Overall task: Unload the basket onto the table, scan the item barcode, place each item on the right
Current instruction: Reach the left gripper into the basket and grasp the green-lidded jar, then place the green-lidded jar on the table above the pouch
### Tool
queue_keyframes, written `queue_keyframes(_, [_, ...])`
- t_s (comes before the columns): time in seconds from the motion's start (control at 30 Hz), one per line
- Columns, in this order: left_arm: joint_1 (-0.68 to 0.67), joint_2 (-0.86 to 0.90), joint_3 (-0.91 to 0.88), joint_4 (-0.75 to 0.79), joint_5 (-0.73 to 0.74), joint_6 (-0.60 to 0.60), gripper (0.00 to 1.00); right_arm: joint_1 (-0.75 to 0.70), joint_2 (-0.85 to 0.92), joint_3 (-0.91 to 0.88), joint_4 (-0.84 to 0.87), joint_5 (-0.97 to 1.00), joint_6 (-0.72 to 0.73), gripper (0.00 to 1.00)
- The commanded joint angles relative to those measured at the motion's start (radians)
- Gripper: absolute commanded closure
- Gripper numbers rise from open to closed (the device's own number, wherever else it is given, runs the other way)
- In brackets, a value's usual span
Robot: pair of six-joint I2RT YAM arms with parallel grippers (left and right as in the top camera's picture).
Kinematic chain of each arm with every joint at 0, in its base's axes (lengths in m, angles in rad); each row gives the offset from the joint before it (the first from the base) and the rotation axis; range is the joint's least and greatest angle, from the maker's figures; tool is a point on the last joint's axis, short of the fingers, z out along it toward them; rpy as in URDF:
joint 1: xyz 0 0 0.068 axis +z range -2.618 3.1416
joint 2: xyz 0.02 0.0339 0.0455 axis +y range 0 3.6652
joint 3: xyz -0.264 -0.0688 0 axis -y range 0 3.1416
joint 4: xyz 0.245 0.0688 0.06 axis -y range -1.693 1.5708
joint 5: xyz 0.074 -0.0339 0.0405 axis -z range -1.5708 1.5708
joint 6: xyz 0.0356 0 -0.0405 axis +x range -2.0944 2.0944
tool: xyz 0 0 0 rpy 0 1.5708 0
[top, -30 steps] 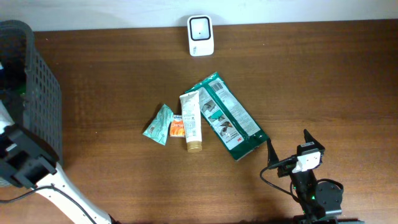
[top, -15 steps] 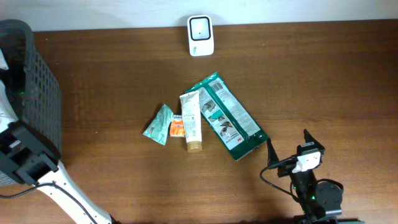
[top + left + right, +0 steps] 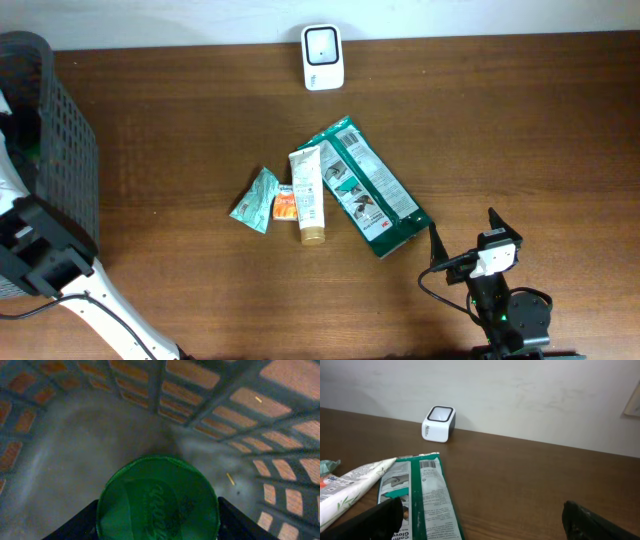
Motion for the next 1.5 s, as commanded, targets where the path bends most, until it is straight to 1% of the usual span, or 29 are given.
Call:
queue_keyframes(0.0, [0.005,-0.121,0.077,-0.051,-0.003,-0.044,0.48,0.005,-0.007,-0.007,-0.001,0.002,0.008,0.02])
queue_keyframes(0.2, [0.002,-0.420,0.107,-0.138,-0.003,-0.051,0.47,0.005,-0.007,-0.007,-0.001,0.002,0.008,0.02])
queue_keyframes(0.27, [0.001,-0.489,0.107,-0.157,0.016,-0.051,0.48,0.005,-0.007,-0.007,-0.001,0.002,0.008,0.02])
queue_keyframes(0.33, [0.001,-0.579,0.107,-0.167,0.074,-0.051,0.48,0.005,-0.007,-0.007,-0.001,0.002,0.008,0.02])
queue_keyframes(0.4, [0.001,-0.690,0.106,-0.167,0.179,-0.051,0.50,0.005,-0.007,-0.007,-0.001,0.002,0.008,0.02])
queue_keyframes(0.5, [-0.011,-0.768,0.106,-0.175,0.269,-0.051,0.51,0.005,-0.007,-0.007,-0.001,0.002,0.008,0.02])
queue_keyframes(0.6, [-0.090,-0.821,0.106,-0.216,0.310,-0.051,0.52,0.005,-0.007,-0.007,-0.001,0.002,0.008,0.02])
queue_keyframes(0.63, [-0.138,-0.825,0.106,-0.241,0.312,-0.051,0.52,0.005,-0.007,-0.007,-0.001,0.002,0.008,0.02])
queue_keyframes(0.7, [-0.226,-0.819,0.106,-0.294,0.311,-0.051,0.52,0.005,-0.007,-0.007,-0.001,0.002,0.008,0.02])
queue_keyframes(0.77, [-0.355,-0.795,0.106,-0.363,0.311,-0.050,0.53,0.005,-0.007,-0.007,-0.001,0.002,0.008,0.02])
queue_keyframes(0.8, [-0.399,-0.782,0.105,-0.380,0.307,-0.050,0.53,0.005,-0.007,-0.007,-0.001,0.002,0.008,0.02])
queue_keyframes(0.87, [-0.495,-0.744,0.105,-0.420,0.262,-0.050,0.52,0.005,-0.007,-0.007,-0.001,0.002,0.008,0.02])
queue_keyframes(0.9, [-0.523,-0.729,0.105,-0.430,0.243,-0.050,0.53,0.005,-0.007,-0.007,-0.001,0.002,0.008,0.02])
queue_keyframes(0.93, [-0.581,-0.689,0.105,-0.447,0.204,-0.050,0.52,0.005,-0.007,-0.007,-0.001,0.002,0.008,0.02])
queue_keyframes(0.97, [-0.610,-0.661,0.105,-0.456,0.183,-0.050,0.52,0.005,-0.007,-0.007,-0.001,0.002,0.008,0.02])
queue_keyframes(1.1, [-0.692,-0.536,0.095,-0.467,0.126,-0.050,0.52,0.005,-0.007,-0.007,-0.001,0.002,0.008,0.02])
queue_keyframes(1.13, [-0.705,-0.494,0.095,-0.461,0.126,-0.050,0.54,0.005,-0.007,-0.007,-0.001,0.002,0.008,0.02])
queue_keyframes(1.33, [-0.727,-0.320,0.094,-0.411,0.109,-0.051,0.57,0.005,-0.007,-0.007,-0.001,0.002,0.008,0.02])
queue_keyframes(1.37, [-0.729,-0.291,0.093,-0.416,0.108,-0.059,0.60,0.005,-0.007,-0.007,-0.001,0.002,0.008,0.02])
queue_keyframes(1.47, [-0.747,-0.236,0.091,-0.451,0.107,-0.067,0.60,0.005,-0.007,-0.007,-0.001,0.002,0.008,0.02])
